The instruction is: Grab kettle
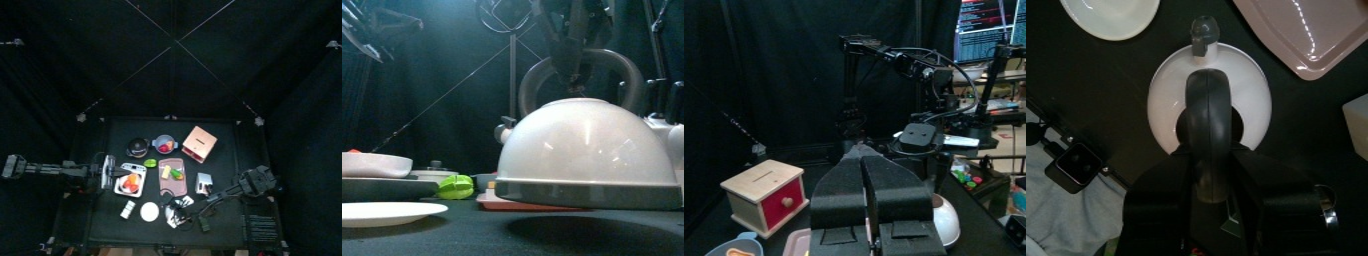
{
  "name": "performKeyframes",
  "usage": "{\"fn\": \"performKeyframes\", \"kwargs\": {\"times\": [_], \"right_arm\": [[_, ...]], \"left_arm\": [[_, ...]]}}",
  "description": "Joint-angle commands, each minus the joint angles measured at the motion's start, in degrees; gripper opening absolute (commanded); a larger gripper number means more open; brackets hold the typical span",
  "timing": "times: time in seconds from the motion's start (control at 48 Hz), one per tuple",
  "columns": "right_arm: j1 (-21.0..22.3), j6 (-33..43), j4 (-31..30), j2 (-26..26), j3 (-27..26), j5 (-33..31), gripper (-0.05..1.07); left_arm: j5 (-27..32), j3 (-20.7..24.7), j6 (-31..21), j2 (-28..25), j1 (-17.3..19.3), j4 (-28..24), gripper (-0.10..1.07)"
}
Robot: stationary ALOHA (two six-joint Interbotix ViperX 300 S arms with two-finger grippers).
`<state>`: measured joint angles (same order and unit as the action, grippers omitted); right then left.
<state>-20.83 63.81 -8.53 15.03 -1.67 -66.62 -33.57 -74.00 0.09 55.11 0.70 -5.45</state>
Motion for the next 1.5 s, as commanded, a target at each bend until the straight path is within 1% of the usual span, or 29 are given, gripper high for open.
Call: {"fn": "performKeyframes", "kwargs": {"times": [0.0,0.812,1.167,1.479], "right_arm": [[0.0,0.0,-0.26,-2.81,-1.67,0.0,0.61],[0.7,-1.32,-2.11,-4.04,-1.23,0.0,0.6],[1.67,-1.32,-2.9,-4.57,-1.14,0.26,0.6],[1.67,-1.23,-3.34,-4.57,-0.62,2.02,0.6]], "left_arm": [[-0.18,0.97,0.09,-0.09,0.09,-0.09,-0.01],[-0.18,0.88,0.0,-0.09,-0.18,-0.09,-0.02],[-0.26,1.05,0.0,-0.09,-0.26,-0.09,-0.01],[-0.26,1.14,0.0,-0.09,-0.35,-0.09,-0.02]]}}
